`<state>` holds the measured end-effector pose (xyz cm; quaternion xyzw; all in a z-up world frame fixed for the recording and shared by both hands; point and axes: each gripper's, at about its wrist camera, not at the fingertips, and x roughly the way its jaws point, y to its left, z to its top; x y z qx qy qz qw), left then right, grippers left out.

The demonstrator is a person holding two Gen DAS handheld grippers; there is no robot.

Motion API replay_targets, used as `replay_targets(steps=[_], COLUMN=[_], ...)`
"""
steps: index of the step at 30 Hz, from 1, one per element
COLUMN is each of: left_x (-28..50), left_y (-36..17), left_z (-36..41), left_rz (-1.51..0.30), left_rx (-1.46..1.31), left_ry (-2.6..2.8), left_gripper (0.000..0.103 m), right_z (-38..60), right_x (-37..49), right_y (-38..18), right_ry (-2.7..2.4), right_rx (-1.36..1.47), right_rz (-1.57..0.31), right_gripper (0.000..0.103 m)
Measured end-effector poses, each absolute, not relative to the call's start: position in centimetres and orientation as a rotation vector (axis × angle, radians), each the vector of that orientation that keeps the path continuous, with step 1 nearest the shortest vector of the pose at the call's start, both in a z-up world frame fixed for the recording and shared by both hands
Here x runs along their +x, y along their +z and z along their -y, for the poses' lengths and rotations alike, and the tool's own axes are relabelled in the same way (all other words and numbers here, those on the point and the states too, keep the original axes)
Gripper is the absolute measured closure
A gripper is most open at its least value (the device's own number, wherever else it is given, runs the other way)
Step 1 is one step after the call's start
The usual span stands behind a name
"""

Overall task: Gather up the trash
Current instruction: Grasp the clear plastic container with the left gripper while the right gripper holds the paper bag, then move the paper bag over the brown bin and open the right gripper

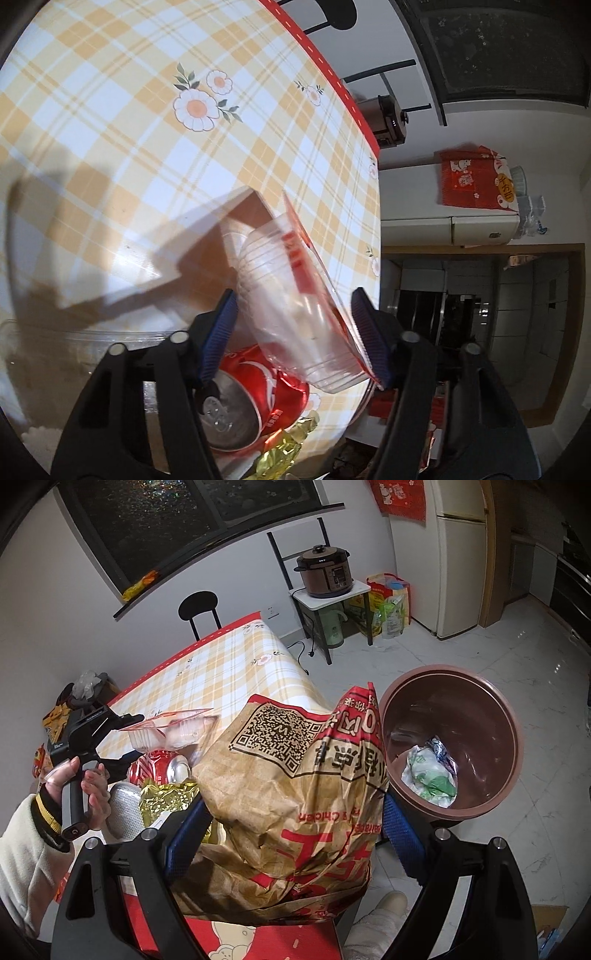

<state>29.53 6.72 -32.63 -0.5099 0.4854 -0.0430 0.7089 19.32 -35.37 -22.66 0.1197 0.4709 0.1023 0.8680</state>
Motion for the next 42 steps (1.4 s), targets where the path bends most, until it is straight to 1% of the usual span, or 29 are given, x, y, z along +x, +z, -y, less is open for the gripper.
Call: replay_targets(steps=[8,10,19,29,36,42], left_x=[29.5,29.3,28.0,24.2,21.3,19.6], left_y=[-32.5,-32.1,-28.0,-24.3,-22.8,-22.2], left_z=[-6.6,-6.6,-7.2,-8.0,-7.7,-6.2], left_rz=[-1.058,-1.028,-0.914,-0.853,-0.847,-0.826], left_rx=[-1.161,-1.160,-1.123,-1.108,-1.082,-1.099], left_ry=[-0.124,-0.138,-0.210,-0.249,-0.258,-0.244], left_gripper=[0.048,0.049,0.050,0.050,0.050,0.050], right_z=[35.3,35.3,35.6,35.1,35.5,37.2], right_x=[18.8,18.7,18.4,17.6,17.1,17.6], right_y=[-22.3,-22.3,-21.3,-20.1,-19.3,-19.6], right_ry=[0.209,0.211,0.215,0.241,0.259,0.270], right_rx=[0.248,0.250,0.249,0.243,0.252,0.245], right_rz=[-0.970,-0.968,-0.943,-0.910,-0.884,-0.899], right_gripper=[0.016,0.016,0.016,0.016,0.016,0.016])
